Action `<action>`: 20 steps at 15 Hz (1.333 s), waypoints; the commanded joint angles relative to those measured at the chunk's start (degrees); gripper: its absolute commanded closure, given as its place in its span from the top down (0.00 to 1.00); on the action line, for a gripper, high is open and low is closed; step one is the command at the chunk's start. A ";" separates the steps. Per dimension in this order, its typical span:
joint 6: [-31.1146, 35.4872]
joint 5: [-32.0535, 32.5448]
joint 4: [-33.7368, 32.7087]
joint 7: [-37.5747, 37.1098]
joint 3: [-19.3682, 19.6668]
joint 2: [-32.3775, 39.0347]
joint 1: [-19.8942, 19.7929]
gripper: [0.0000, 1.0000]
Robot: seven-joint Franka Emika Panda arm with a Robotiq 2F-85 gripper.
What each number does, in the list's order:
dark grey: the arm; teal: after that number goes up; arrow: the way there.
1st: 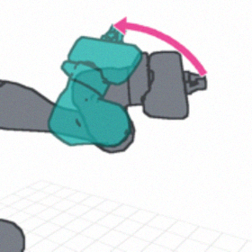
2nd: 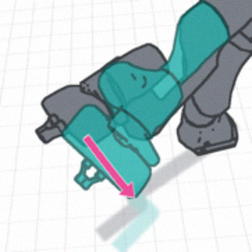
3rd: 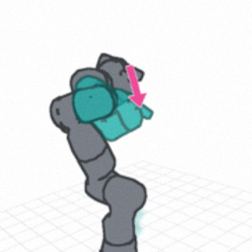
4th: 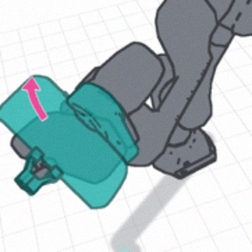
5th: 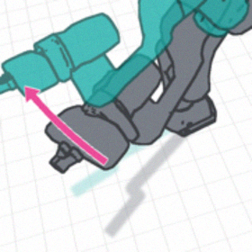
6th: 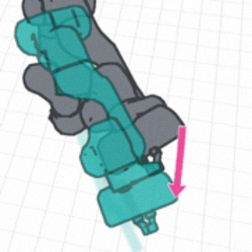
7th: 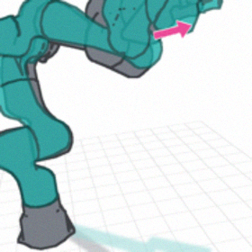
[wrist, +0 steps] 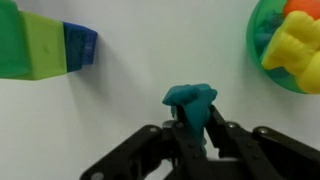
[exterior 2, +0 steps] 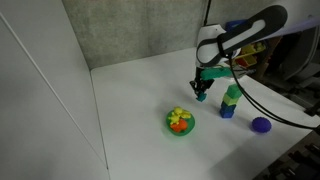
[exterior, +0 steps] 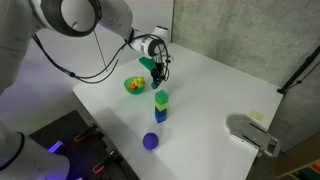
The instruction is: Remove the green toy from the green bowl and put it on the table
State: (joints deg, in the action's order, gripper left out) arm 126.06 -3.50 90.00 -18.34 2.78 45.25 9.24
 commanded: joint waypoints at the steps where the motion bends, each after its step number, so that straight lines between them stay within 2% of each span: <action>1: 1.71 1.74 -2.17 -1.97 1.19 3.59 0.04 0.36; 2: 1.89 2.01 -2.30 -2.04 1.54 4.18 0.19 0.48; 3: 2.13 2.23 -2.19 -1.84 1.65 4.41 0.21 0.50; 9: 0.25 2.48 -1.74 -0.37 0.91 2.18 0.43 0.97; 12: -1.72 2.54 -1.90 -0.04 0.56 0.02 0.74 1.00; 20: -12.52 2.78 -0.06 0.46 0.09 -9.85 0.27 1.00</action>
State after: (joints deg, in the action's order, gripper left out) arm 116.75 -1.96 87.62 -18.38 3.76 40.07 10.41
